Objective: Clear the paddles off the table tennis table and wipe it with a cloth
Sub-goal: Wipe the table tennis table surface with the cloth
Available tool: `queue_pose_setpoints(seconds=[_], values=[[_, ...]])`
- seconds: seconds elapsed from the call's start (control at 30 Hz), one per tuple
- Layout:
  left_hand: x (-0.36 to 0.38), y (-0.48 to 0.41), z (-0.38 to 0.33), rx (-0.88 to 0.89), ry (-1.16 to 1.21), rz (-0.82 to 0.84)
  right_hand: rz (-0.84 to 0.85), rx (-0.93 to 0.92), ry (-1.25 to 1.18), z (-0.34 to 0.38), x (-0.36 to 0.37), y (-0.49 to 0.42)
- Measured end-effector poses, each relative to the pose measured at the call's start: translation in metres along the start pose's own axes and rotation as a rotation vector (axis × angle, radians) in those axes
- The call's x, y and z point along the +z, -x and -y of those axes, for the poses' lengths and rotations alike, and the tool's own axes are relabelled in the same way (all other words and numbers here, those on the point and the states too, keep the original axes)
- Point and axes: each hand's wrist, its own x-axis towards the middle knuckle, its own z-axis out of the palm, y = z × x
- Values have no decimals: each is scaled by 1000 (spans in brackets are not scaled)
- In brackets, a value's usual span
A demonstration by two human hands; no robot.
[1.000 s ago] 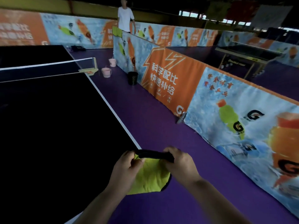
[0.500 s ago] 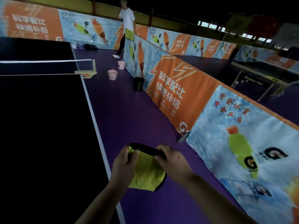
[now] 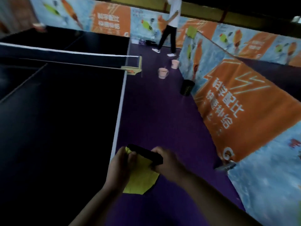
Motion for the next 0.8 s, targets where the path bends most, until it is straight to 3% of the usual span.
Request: queue_pose_setpoints(seconds=[0.23,0.47,0.63,0.8], values=[[22,-14,0,-72,-24,-290,163,-290,175,-21,-34,-92],[18,7,9,-303,103,-597,461,-494,239,-3,-12,-141],[1,0,31,-396,167,-751,639,-503,281,15,17,-169],[-22,-34,56,-479,113,-850,714,-503,255,42,50,-214]])
